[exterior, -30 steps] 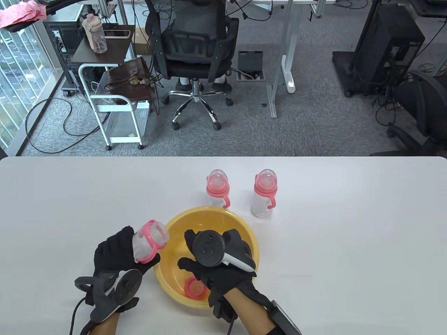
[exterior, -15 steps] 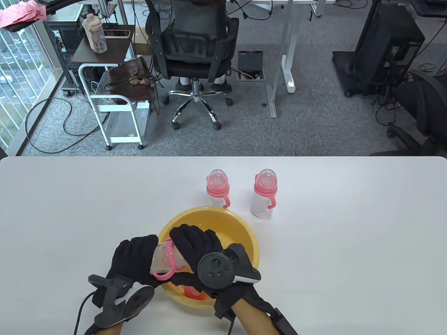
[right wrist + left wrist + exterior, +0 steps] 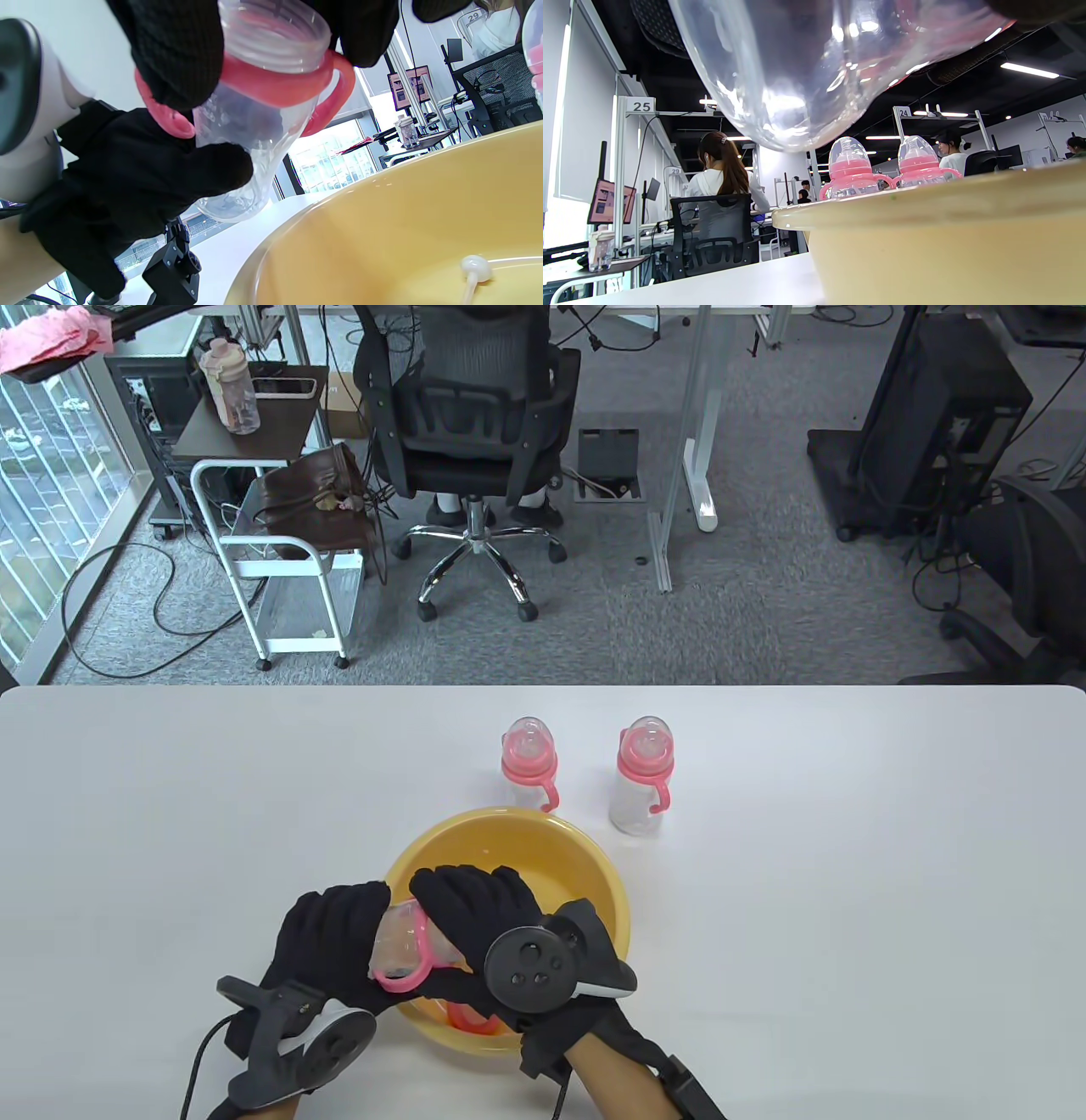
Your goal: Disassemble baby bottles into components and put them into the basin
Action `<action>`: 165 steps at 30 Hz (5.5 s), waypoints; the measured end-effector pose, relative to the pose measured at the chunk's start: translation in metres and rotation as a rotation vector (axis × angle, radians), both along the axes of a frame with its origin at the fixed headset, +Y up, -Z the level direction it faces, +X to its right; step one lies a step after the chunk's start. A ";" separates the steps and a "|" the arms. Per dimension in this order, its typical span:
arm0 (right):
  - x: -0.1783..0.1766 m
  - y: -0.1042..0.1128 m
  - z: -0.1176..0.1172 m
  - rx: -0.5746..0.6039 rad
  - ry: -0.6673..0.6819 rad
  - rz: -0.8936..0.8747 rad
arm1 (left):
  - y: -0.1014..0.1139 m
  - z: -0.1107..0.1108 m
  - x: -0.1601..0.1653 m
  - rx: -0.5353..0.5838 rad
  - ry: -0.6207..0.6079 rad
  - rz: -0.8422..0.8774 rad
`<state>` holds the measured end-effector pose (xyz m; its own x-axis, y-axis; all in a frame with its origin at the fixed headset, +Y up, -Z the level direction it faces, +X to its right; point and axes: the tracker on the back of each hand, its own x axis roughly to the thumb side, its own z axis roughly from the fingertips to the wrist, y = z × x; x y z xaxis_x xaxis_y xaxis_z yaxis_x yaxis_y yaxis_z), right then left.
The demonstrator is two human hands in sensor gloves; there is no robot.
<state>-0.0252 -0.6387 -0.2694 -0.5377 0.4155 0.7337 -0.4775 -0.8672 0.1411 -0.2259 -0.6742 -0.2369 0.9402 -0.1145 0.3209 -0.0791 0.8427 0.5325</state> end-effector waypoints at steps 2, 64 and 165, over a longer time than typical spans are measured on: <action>0.001 0.001 0.000 0.005 -0.004 -0.013 | 0.000 0.000 -0.001 0.001 0.004 0.001; -0.061 -0.072 -0.071 -0.511 -0.338 0.807 | -0.008 -0.019 -0.051 -0.064 0.271 0.221; 0.157 -0.043 -0.006 -0.038 -0.590 0.092 | -0.025 -0.119 0.144 -0.770 0.190 -0.527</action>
<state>0.1315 -0.6817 -0.2754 -0.8850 0.3676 0.2858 -0.4075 -0.9084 -0.0933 -0.0822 -0.6990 -0.3555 0.8722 -0.3594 0.3319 0.4418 0.8700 -0.2189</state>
